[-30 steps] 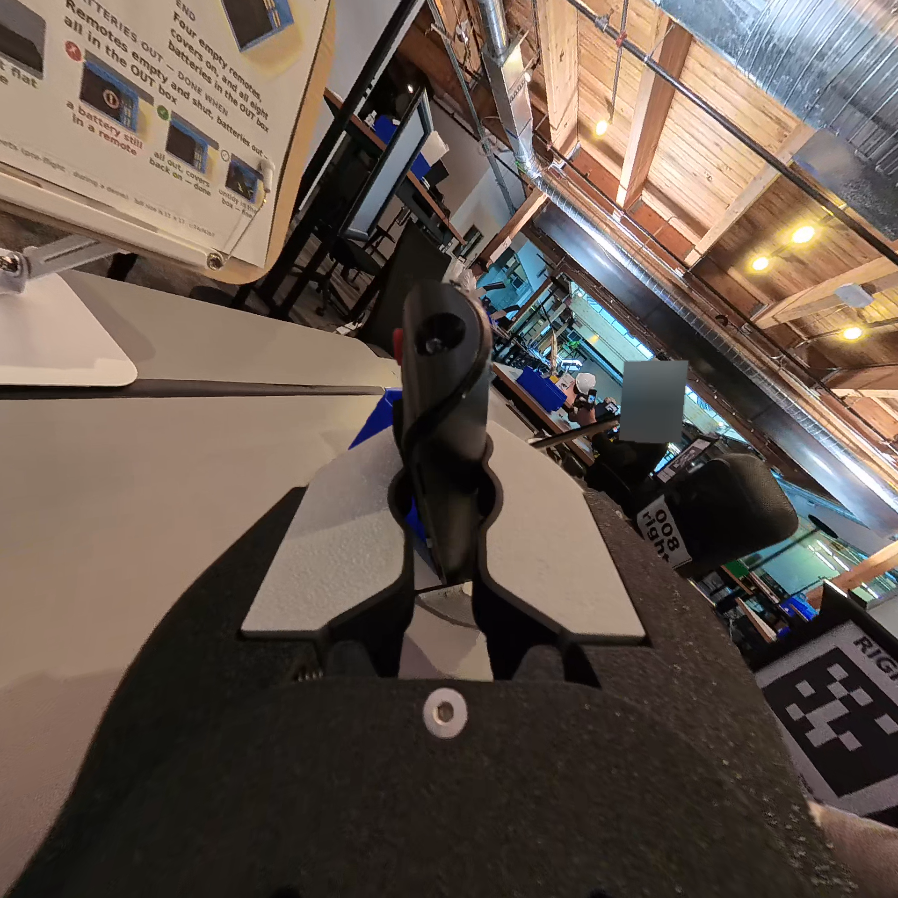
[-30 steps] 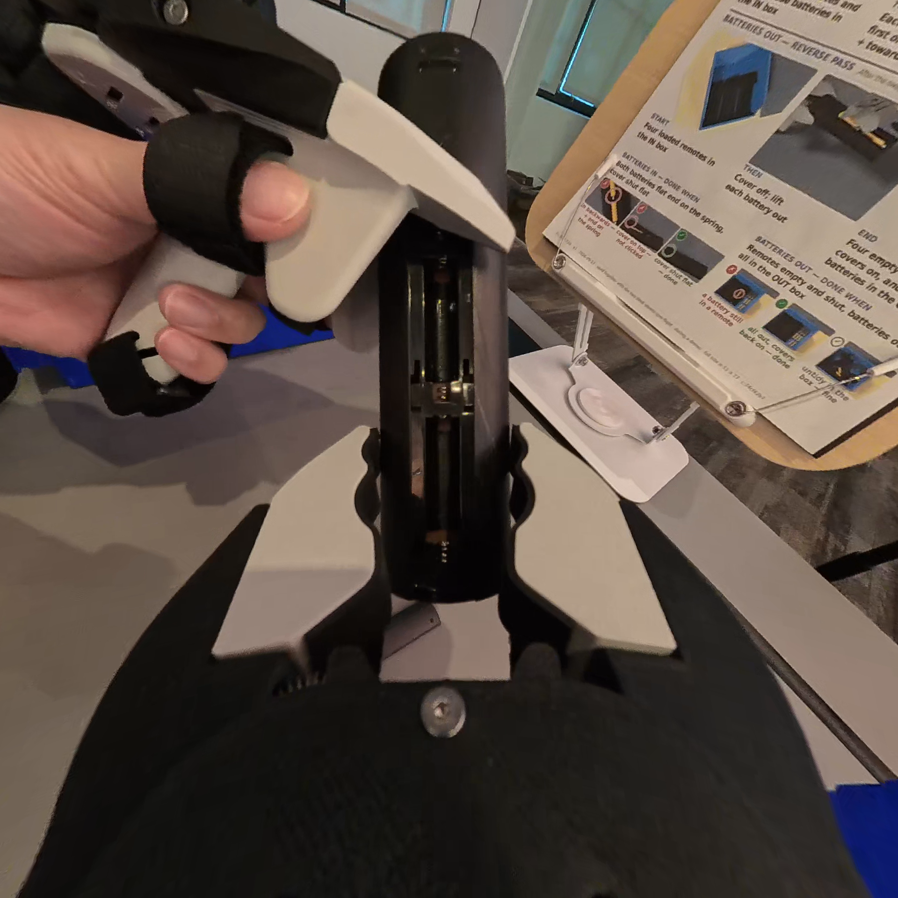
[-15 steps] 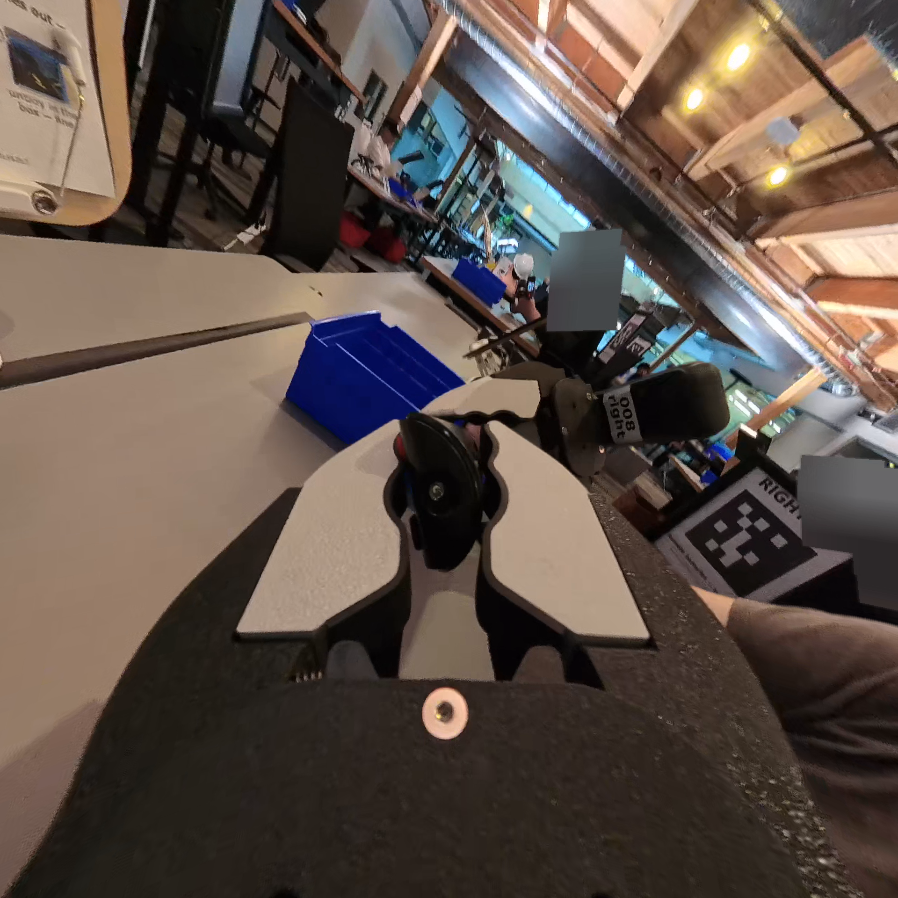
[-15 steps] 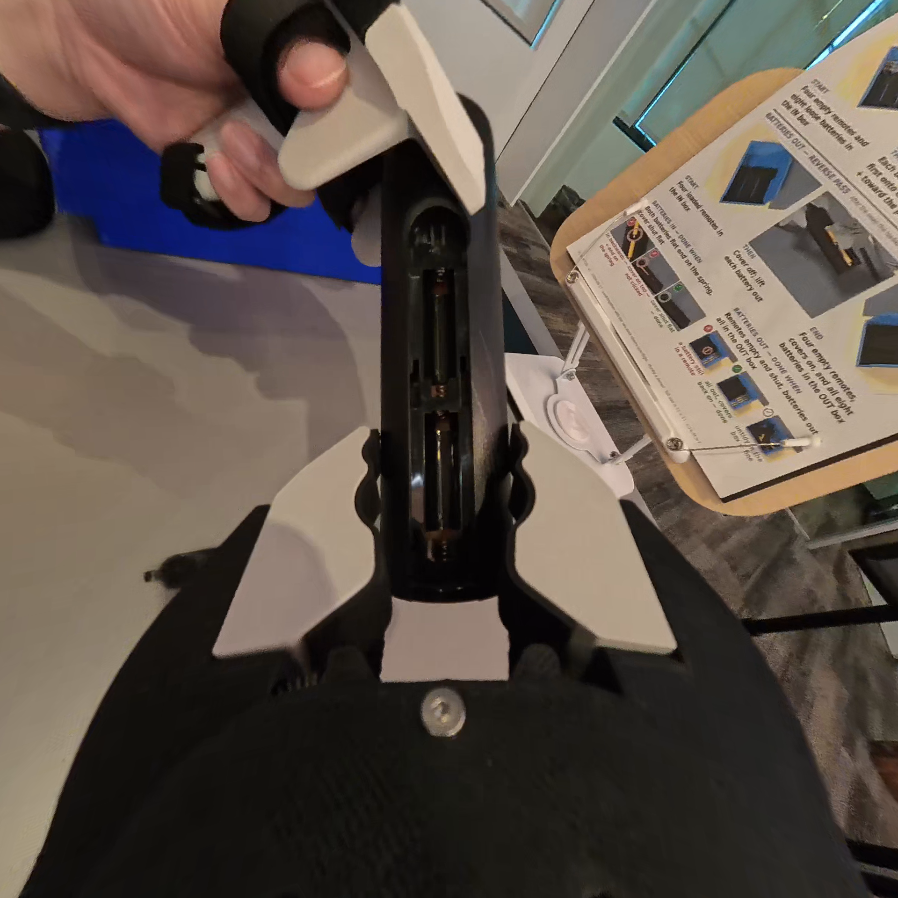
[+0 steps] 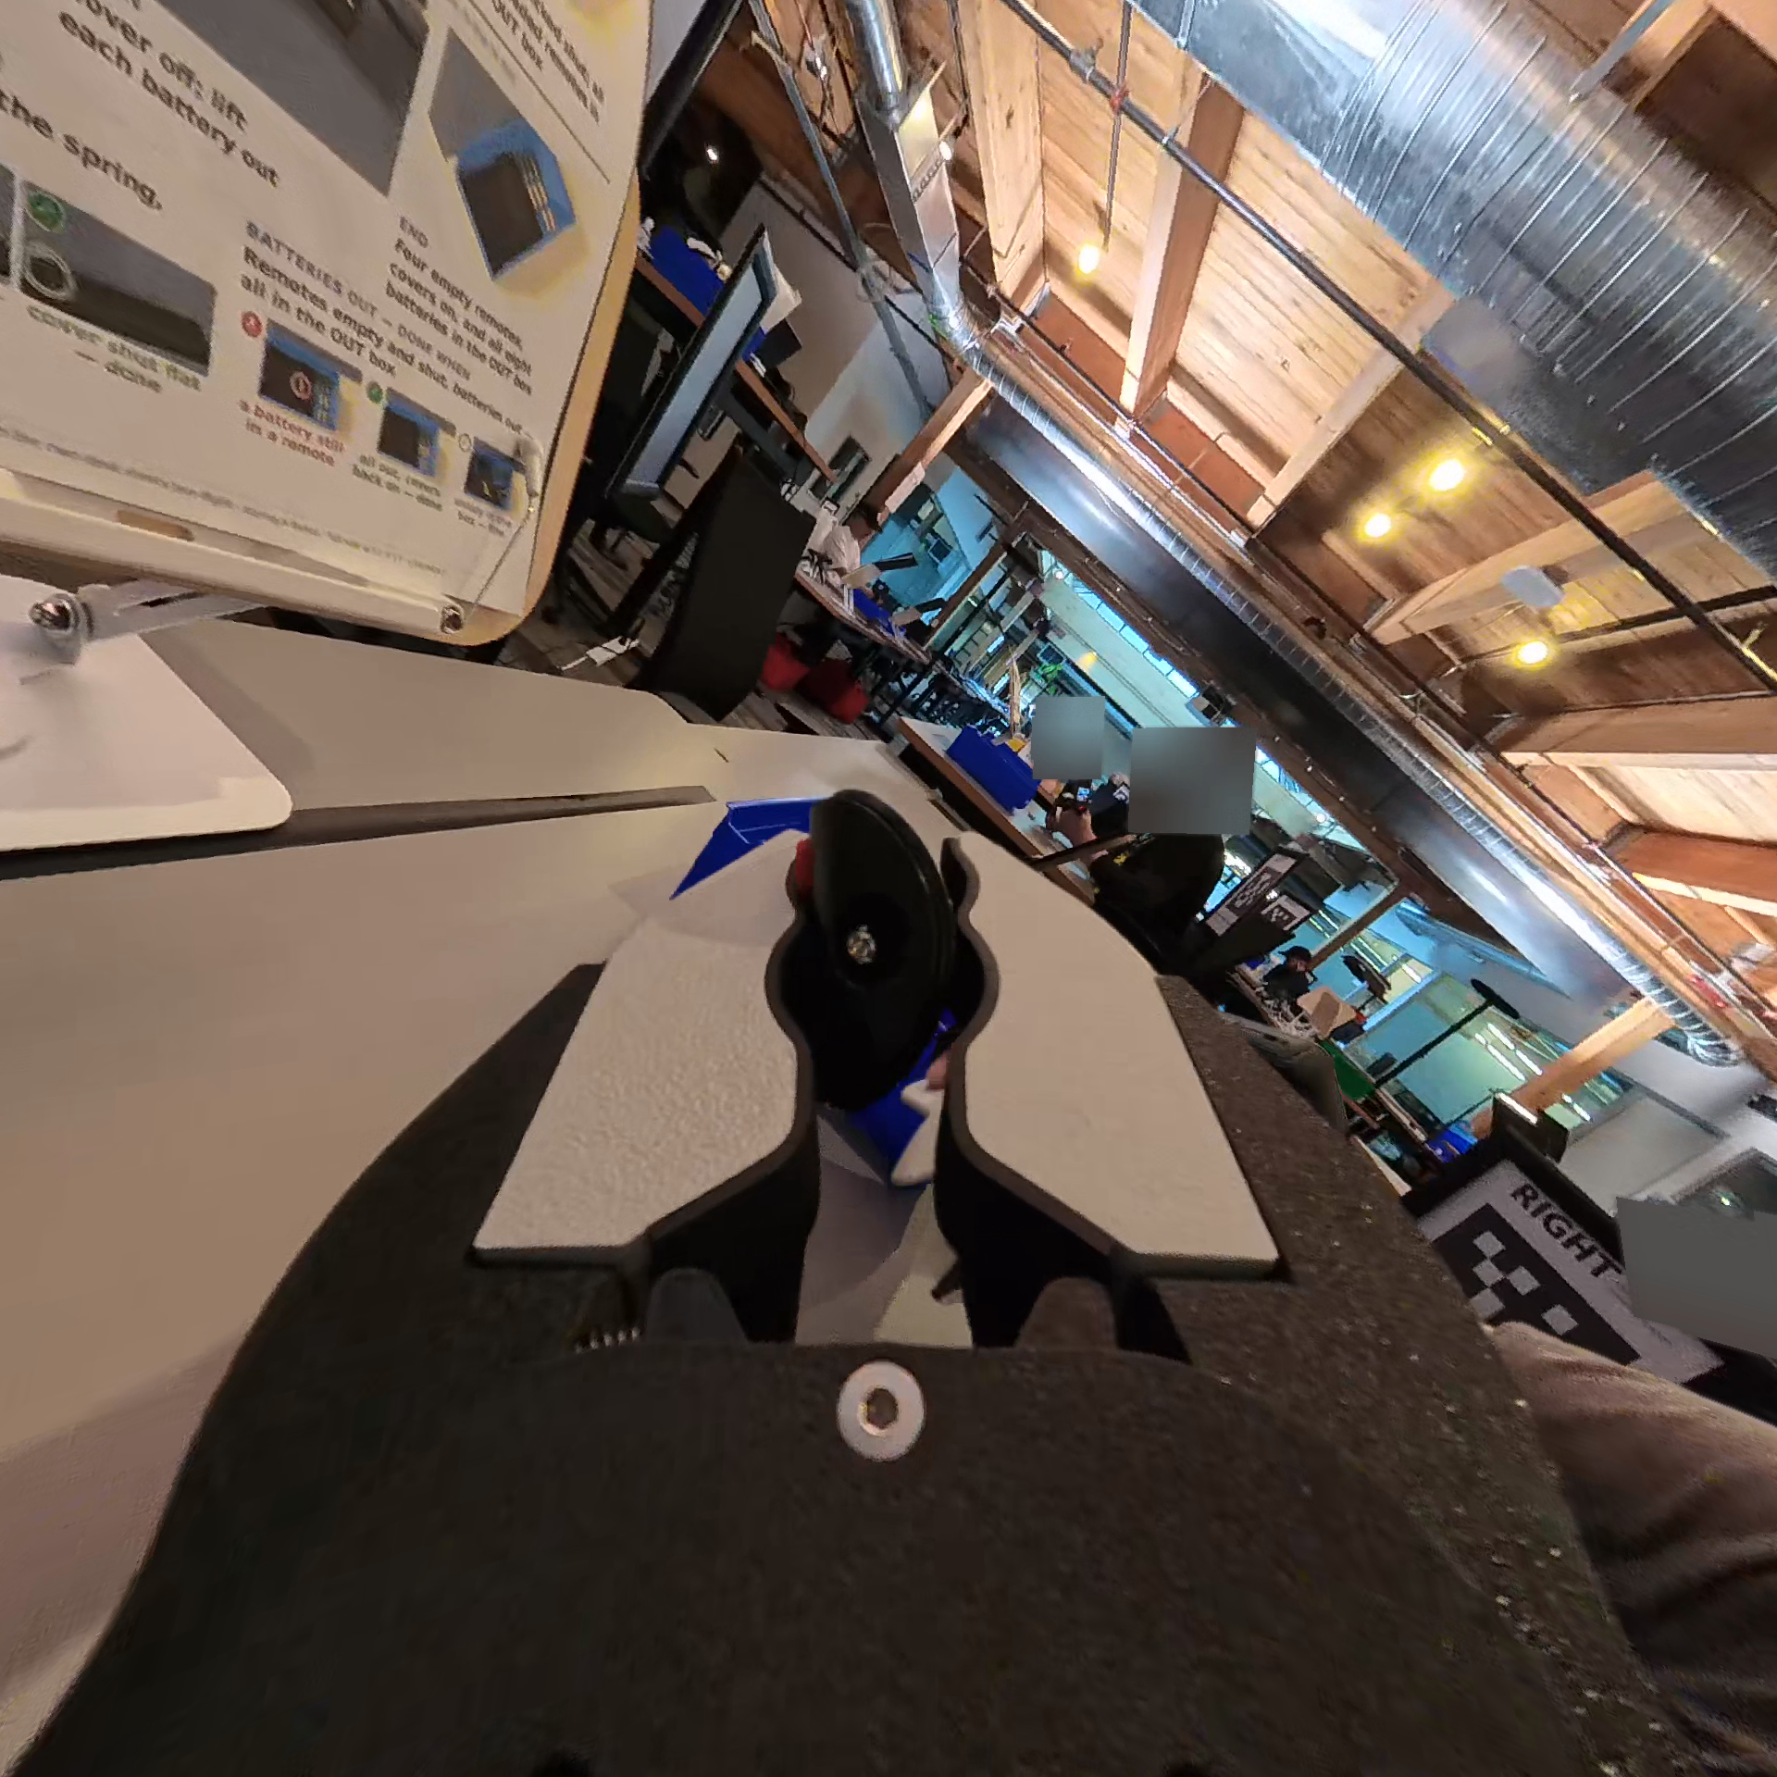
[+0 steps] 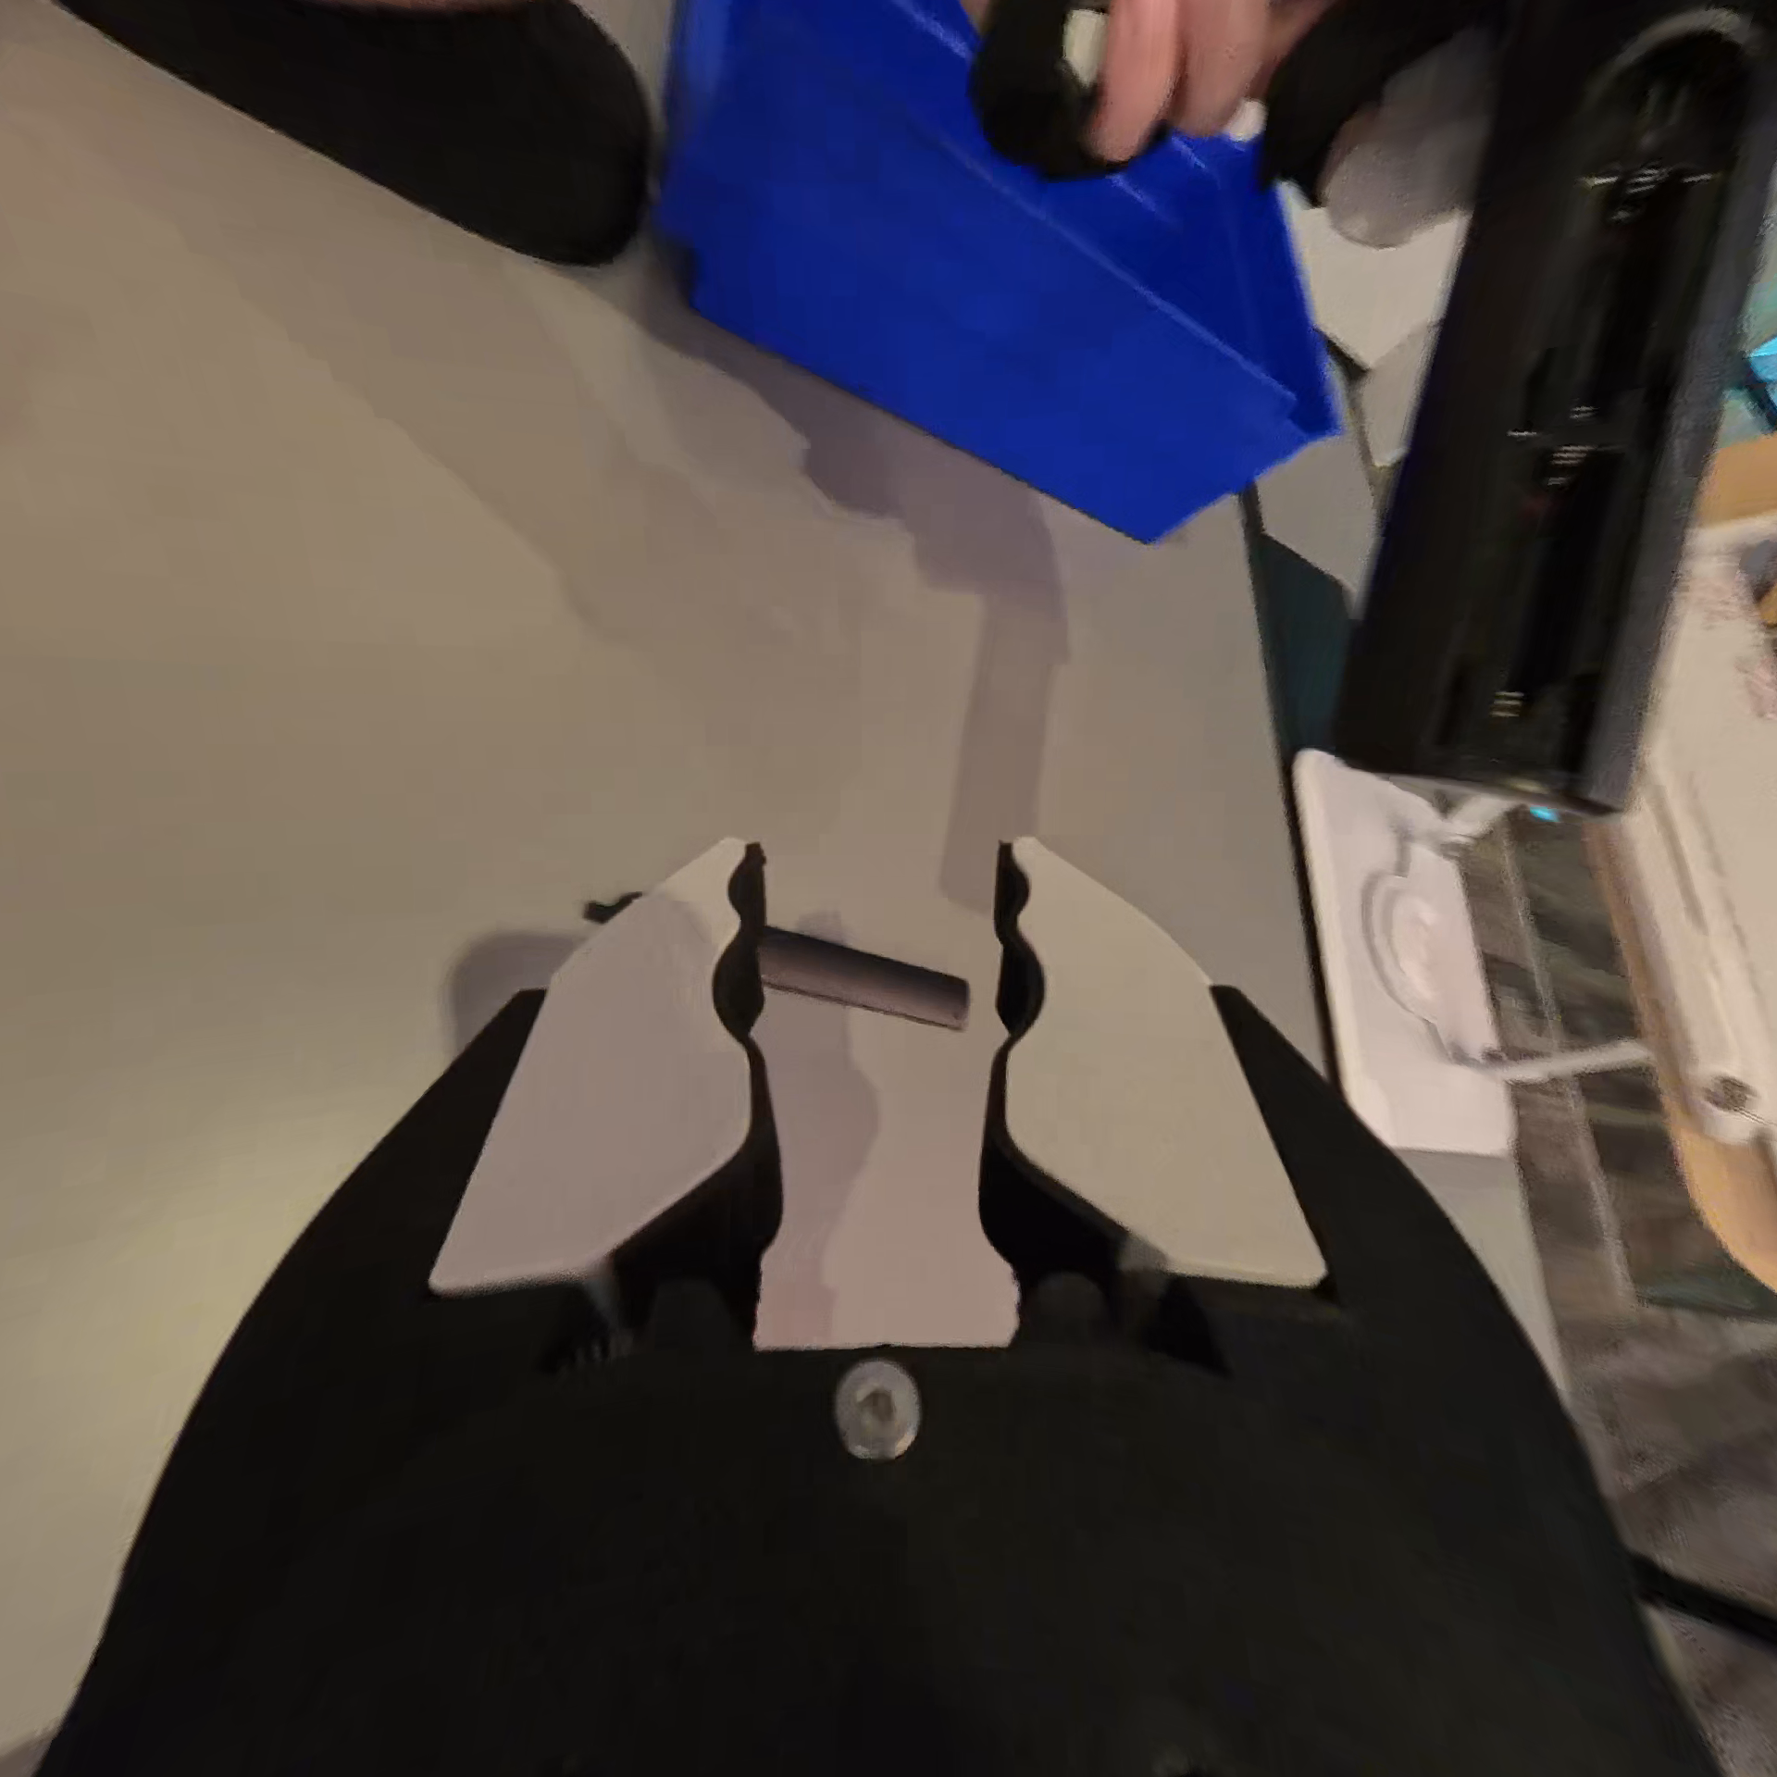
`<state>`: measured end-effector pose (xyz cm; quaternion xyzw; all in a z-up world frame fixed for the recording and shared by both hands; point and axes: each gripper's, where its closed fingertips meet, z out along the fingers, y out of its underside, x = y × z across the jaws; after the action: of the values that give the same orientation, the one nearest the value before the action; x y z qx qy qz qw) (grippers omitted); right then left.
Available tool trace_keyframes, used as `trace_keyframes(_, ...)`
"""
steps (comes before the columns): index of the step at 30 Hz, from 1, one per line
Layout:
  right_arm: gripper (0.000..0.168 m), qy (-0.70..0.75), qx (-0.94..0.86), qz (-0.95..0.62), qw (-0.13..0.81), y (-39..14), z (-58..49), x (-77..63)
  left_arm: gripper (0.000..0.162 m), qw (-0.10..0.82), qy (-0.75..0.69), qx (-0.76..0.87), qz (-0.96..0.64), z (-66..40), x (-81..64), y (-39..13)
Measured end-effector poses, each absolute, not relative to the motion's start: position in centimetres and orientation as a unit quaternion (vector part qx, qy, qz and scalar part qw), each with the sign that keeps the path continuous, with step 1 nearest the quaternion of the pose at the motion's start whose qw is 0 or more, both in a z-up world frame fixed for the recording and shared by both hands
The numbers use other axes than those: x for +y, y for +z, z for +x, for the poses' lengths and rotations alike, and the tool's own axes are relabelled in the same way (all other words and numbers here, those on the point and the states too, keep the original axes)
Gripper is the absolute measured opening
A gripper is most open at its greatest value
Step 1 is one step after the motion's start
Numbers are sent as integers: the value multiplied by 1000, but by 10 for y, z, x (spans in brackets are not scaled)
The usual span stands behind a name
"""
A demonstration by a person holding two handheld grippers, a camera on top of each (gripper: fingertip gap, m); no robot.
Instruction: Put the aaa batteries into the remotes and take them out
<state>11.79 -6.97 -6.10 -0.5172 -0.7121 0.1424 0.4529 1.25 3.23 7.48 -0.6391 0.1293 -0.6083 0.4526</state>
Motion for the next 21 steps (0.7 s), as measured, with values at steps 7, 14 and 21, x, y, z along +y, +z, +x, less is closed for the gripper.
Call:
trace_keyframes(7,43,46,-861,-437,255,-128,130,-55,24,427,-644,118,-623,-1,31,81)
trace_keyframes(14,41,-23,-941,-311,131,-154,128,-36,23,453,-635,108,-616,-21,35,91)
trace_keyframes(21,41,-33,-970,-231,71,-166,119,-26,24,483,-625,98,-605,-46,36,104)
